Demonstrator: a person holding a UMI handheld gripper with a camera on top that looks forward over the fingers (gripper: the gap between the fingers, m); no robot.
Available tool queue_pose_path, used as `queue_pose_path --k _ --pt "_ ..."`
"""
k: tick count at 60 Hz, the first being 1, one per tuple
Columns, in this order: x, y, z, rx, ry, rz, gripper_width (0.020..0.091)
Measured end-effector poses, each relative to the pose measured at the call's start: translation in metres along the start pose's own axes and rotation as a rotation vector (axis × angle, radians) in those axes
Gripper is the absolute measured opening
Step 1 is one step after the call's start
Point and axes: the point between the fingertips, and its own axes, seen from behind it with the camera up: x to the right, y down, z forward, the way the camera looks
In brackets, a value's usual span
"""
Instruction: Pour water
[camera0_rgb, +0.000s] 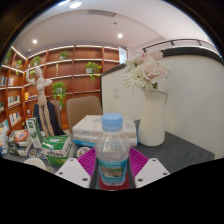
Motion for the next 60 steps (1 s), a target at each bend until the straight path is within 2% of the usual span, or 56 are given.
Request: queue_pose_path --k 3,8,13,16,38,50,60 --pt "-0.003 0.005 -0.001 -0.023 -0.013 0.01 0.0485" --pt "-0.004 0.014 -0.006 -0.054 -0.022 0.014 0.0677" --pt "-0.004 0.015 -0.02 -0.054 -0.028 0.01 0.0812" --pt "-0.007 0.015 -0.033 -0.041 -0.037 0.013 0.0864" --pt "-0.039 0.037 -0.167 -0.085 -0.156 -0.107 0.0857" --pt "-0.064 0.023 -0.224 -0.048 -0.225 -0.098 0.0856" --pt "-0.089 0.003 -0.256 0.012 -0.281 -0.081 0.0855"
